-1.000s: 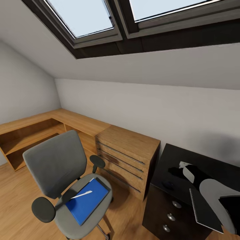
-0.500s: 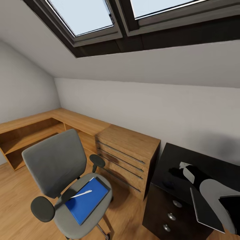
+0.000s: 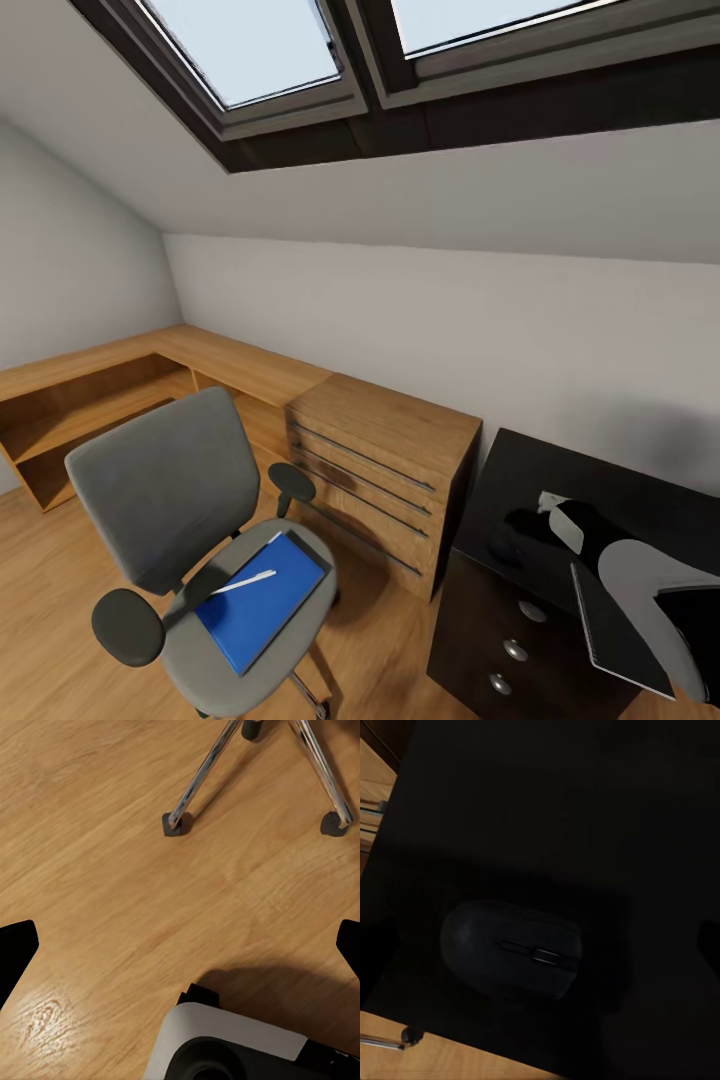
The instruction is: In the bedroom, organize the workspace by keeping the computer under the desk, ensuring the monitor is on the desk, placing the keyboard on the desk next to the monitor, placing the mouse on the desk next to the keyboard, moving the folder from the swivel chair onto the desk next to the mouse, stacking the notebook on top of the folder with the pen on top of the notebook, and positioning the swivel chair next to the desk.
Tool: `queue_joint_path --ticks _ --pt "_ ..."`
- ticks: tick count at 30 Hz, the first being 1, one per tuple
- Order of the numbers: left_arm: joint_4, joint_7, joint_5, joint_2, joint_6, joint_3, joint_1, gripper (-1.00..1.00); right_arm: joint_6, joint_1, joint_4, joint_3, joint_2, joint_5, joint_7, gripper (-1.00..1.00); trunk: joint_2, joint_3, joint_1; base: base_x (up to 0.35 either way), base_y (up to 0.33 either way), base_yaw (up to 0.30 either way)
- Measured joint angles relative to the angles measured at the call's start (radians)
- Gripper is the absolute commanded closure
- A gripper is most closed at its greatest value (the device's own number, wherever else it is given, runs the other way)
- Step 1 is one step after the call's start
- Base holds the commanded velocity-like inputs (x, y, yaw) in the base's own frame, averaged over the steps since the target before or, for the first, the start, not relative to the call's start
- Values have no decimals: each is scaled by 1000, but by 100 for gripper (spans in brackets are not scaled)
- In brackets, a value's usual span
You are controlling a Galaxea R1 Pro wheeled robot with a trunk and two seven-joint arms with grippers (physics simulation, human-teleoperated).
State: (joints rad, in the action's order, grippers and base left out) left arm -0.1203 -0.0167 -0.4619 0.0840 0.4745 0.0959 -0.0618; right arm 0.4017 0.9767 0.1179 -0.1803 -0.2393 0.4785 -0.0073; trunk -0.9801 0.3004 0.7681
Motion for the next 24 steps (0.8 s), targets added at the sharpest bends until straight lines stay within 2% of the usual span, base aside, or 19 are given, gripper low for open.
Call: queue_joint_path --ticks 14,24 --pt "0 1 0 1 0 0 0 -100 5 0 -1 0 2 0 -1 -100 0 0 0 0 0 0" --pt "0 0 0 1 0 0 0 -100 5 0 -2 0 3 0 0 -100 -70 31 38 0 0 0"
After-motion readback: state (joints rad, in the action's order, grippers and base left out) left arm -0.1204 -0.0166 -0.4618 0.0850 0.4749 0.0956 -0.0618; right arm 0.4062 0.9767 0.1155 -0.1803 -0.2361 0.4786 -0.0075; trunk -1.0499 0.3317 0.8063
